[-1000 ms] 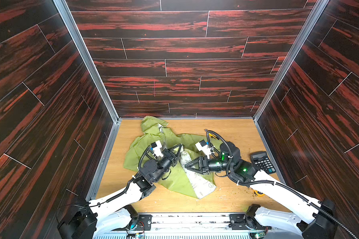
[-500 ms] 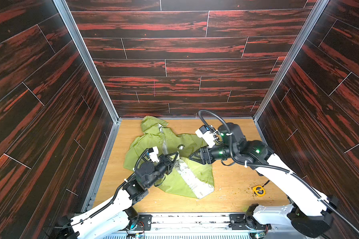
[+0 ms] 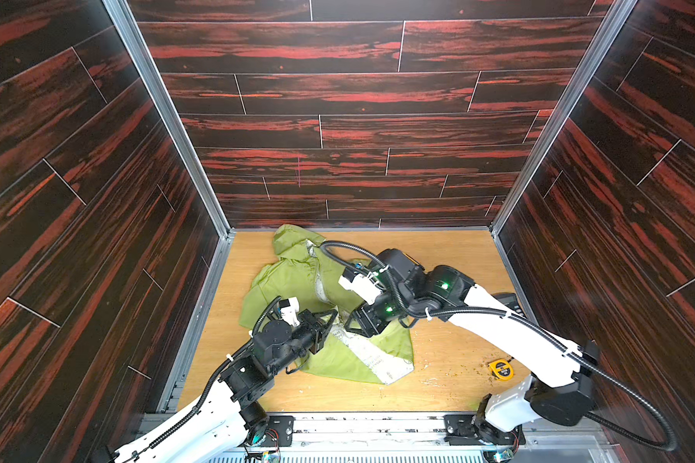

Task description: Zip up the jacket

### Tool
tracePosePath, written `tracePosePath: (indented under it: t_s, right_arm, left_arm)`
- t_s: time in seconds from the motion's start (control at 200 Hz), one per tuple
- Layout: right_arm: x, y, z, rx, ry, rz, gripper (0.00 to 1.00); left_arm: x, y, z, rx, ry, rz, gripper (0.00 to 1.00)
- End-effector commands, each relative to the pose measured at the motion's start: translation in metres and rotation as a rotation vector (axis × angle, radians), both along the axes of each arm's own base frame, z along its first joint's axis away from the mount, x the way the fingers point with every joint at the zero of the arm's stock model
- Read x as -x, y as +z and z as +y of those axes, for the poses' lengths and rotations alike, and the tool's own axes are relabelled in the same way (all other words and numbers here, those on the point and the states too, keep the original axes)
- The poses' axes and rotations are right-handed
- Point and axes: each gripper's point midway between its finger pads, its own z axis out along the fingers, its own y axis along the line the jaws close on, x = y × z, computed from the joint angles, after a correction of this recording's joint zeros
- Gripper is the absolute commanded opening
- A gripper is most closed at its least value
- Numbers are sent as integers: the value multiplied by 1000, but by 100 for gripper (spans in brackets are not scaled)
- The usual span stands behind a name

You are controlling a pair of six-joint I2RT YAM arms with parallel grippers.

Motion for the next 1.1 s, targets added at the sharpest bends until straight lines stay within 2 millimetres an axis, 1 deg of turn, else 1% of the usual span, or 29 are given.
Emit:
tracePosePath:
  t_s: [0.0, 0.08, 0.275, 0.456, 0.616, 0.786, 1.092]
  right_arm:
    - [4, -14, 4, 102, 62, -58, 57]
    - [6, -19, 9, 139, 84, -89, 57]
    - [2, -31, 15, 206, 95, -142, 46]
    - [0, -36, 18, 236, 100, -178, 46]
    - [-3, -43, 18, 272, 95, -203, 41]
    - [-8, -43, 19, 274, 88, -222, 39]
    - [-14, -42, 17, 286, 67, -254, 29]
  left_arm:
    - [1, 6, -1, 17, -8, 18, 0]
    - [1, 6, -2, 19, -10, 20, 0]
    - [0, 12, -4, 27, -17, 10, 0]
    - [0, 14, -6, 32, -22, 9, 0]
    - [0, 16, -8, 35, -32, 5, 0]
    - [0, 18, -12, 39, -50, 7, 0]
    - [-1, 17, -15, 37, -59, 9, 0]
